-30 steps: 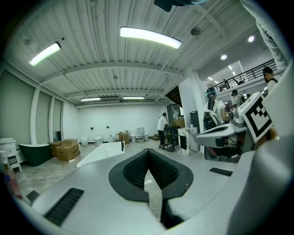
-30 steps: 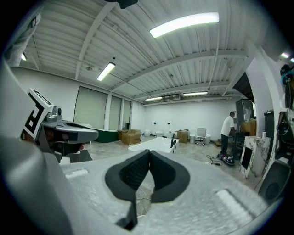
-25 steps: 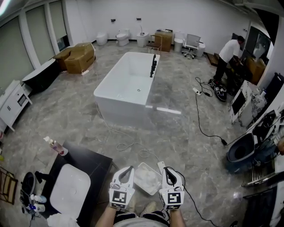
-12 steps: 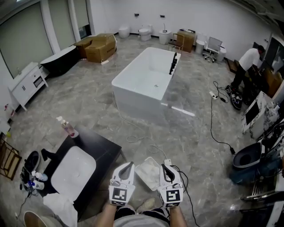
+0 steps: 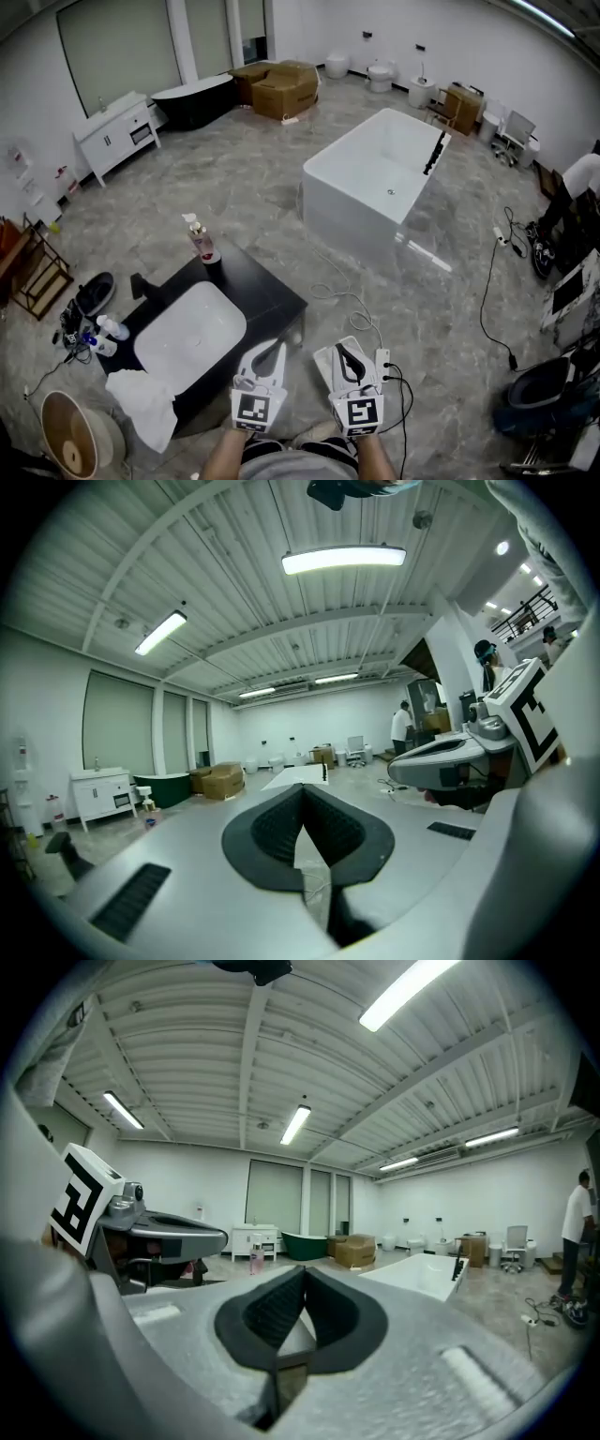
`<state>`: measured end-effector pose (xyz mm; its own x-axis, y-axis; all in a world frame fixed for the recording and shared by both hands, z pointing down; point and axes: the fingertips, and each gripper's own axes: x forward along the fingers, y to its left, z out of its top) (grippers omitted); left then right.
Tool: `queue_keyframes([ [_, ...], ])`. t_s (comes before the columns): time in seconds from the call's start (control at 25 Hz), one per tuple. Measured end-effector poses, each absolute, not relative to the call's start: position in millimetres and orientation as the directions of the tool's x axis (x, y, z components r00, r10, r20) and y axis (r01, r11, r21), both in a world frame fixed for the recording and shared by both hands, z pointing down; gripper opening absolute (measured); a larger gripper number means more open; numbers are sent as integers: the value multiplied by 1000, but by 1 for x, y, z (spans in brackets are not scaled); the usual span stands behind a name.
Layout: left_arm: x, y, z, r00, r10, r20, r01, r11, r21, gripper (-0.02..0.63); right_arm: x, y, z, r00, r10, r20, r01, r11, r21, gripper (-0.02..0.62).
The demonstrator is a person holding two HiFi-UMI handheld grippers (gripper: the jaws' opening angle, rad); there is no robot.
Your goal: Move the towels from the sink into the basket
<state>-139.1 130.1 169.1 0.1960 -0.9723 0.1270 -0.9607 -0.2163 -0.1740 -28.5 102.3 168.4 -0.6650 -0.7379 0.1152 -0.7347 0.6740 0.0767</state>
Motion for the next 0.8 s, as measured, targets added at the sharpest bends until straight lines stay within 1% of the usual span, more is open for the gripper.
queue_keyframes([
  [0.32,-253,188,174,46,-990,130,-982,-69,-174,9,-151,144,172,-777,-618,114,-615,786,68,0],
  [0.52,-329,234,177,-66,-990,126,-985,44,-169,9,-235,186,175,-848,-518,116,-512,855,78,0],
  [0.8,-417,310,185,-234,-962,141,-964,211,-164,9,-338,249,182,-927,-354,124,-347,935,74,0],
])
